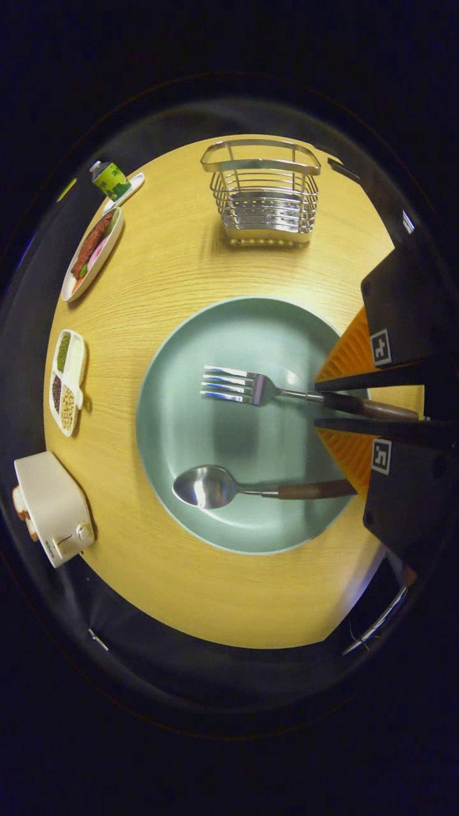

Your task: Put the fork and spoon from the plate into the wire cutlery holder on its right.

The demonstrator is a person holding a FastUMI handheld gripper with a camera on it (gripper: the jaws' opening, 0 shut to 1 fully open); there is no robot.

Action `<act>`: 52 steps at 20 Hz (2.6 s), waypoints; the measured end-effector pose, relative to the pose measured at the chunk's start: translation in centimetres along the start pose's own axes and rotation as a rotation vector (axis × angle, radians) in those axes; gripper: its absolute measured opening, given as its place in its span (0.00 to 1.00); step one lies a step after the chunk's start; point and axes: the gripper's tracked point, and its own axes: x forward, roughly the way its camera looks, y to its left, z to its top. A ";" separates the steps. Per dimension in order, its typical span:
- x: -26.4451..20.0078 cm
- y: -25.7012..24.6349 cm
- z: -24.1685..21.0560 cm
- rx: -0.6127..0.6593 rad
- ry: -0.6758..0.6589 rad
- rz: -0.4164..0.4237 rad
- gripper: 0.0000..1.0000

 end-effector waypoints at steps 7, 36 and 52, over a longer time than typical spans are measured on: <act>-2.9 0.3 2.6 0.009 -0.116 0.077 0.10; -13.1 -21.4 0.8 -0.515 0.404 -0.101 0.11; -12.9 -23.8 -0.5 -0.522 0.712 -0.140 0.10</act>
